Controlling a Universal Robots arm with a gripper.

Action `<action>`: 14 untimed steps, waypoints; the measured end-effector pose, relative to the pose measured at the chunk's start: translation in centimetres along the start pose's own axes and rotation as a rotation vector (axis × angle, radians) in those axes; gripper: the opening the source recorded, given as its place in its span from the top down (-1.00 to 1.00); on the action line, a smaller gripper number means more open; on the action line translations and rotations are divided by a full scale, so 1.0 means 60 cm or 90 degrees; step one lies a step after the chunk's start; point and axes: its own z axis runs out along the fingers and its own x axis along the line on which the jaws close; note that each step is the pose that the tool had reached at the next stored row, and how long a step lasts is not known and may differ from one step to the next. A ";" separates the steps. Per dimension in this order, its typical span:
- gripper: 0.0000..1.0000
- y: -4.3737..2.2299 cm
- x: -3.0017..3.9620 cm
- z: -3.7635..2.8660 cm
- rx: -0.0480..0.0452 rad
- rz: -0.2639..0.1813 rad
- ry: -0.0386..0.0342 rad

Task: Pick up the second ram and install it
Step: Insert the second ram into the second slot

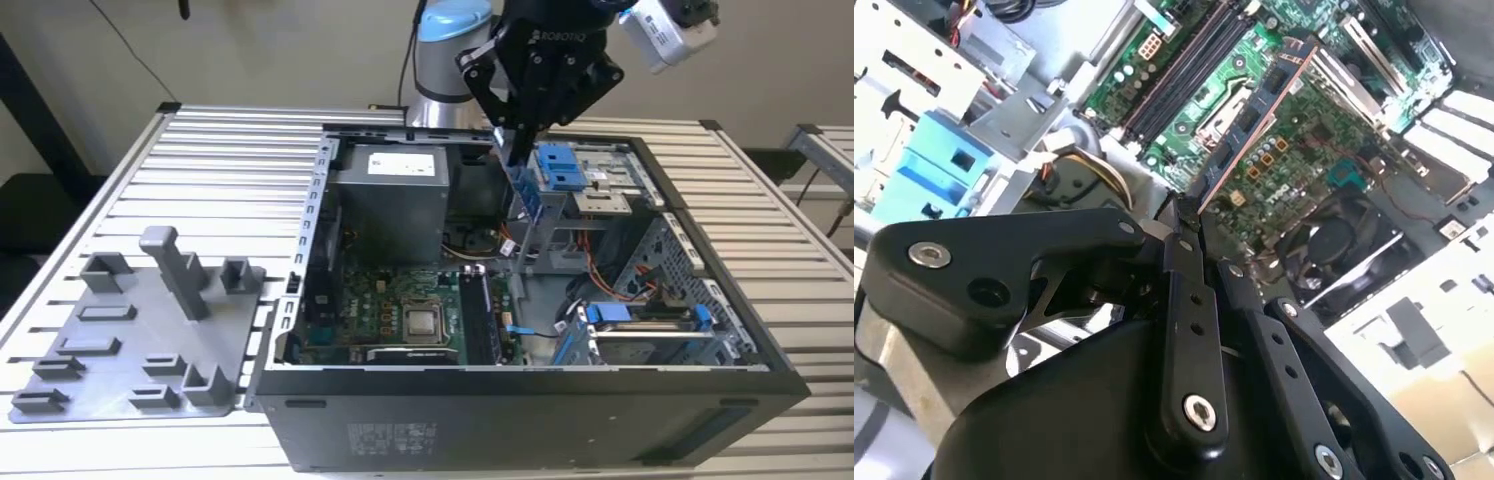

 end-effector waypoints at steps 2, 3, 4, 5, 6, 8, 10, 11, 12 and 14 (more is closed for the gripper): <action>0.73 0.000 0.000 0.001 -0.0002 0.015 -0.0004; 0.73 0.000 0.000 0.001 -0.0003 0.022 -0.0006; 0.73 0.000 0.000 0.002 -0.0005 0.029 -0.0008; 0.73 0.000 0.000 0.002 -0.0005 0.036 -0.0010; 0.73 0.000 0.000 0.003 -0.0006 0.043 -0.0012; 0.73 0.000 0.000 0.004 -0.0007 0.056 -0.0017; 0.73 0.000 0.000 0.005 -0.0008 0.069 -0.0020; 0.73 0.000 0.000 0.005 -0.0008 0.076 -0.0022; 0.73 0.000 0.000 0.006 -0.0009 0.083 -0.0024; 0.73 0.000 0.000 0.006 -0.0010 0.093 -0.0026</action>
